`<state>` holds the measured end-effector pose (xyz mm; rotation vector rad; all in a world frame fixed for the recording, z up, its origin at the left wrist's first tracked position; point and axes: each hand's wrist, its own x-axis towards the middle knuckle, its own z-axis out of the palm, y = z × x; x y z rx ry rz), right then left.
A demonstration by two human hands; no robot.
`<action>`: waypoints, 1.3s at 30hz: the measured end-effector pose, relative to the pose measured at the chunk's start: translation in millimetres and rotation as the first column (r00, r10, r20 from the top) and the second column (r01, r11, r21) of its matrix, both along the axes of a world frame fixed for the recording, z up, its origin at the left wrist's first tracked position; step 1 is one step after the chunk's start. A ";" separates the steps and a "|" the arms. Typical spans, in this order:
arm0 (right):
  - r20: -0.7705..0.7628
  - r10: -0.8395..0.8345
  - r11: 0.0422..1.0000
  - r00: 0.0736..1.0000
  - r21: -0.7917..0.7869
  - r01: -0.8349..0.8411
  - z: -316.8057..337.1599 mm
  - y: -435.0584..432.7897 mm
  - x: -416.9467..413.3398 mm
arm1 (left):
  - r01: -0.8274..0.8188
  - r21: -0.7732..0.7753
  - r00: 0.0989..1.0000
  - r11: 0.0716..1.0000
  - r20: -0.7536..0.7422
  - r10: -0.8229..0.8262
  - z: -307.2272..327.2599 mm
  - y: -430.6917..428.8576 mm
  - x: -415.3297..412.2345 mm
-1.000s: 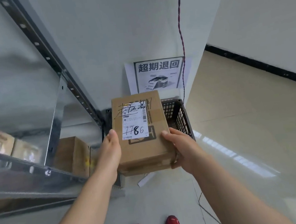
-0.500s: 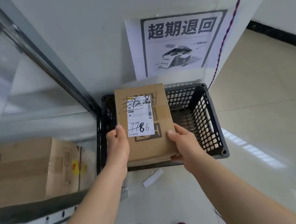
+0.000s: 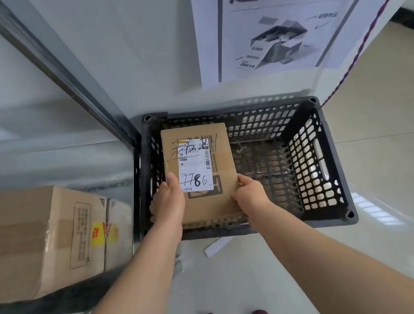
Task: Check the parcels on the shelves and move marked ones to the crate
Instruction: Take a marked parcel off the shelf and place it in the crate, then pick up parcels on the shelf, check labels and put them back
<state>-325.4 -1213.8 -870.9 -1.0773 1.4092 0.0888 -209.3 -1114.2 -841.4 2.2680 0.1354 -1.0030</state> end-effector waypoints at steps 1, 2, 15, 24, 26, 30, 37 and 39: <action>-0.004 0.008 1.000 1.000 0.010 -0.008 -3.8 0.6 3.3 | 0.001 -0.015 1.000 1.000 -0.003 -0.001 -2.0 -0.5 1.8; -0.009 0.012 1.000 1.000 0.019 -0.012 -7.8 1.1 5.3 | -0.007 -0.037 1.000 0.999 -0.017 0.007 -0.8 -1.2 2.3; -0.019 0.286 0.956 0.958 -0.065 -0.287 -31.4 15.1 23.9 | -0.014 -0.180 0.997 0.984 -0.073 0.001 -3.1 -1.0 -11.4; -0.028 0.562 0.750 0.827 -0.403 -0.524 20.6 42.0 -11.8 | 0.253 -0.169 0.955 0.953 0.202 -0.218 21.2 22.4 -48.2; -0.058 0.592 0.708 0.804 -0.440 -0.552 46.7 49.4 -29.7 | 0.283 -0.132 0.940 0.950 0.236 -0.247 41.2 35.6 -63.2; -0.162 0.655 0.569 0.738 -0.537 -0.623 102.2 68.9 -57.0 | 0.337 -0.064 0.904 0.939 0.300 -0.304 88.7 65.6 -88.0; -0.097 0.661 0.521 0.744 -0.654 -0.549 197.4 120.0 -70.1 | 0.321 -0.154 0.884 0.934 0.402 -0.238 169.4 128.3 -112.4; -0.122 0.656 0.518 0.745 -0.645 -0.562 220.0 137.7 -71.0 | 0.313 -0.163 0.877 0.935 0.428 -0.219 188.2 144.2 -114.7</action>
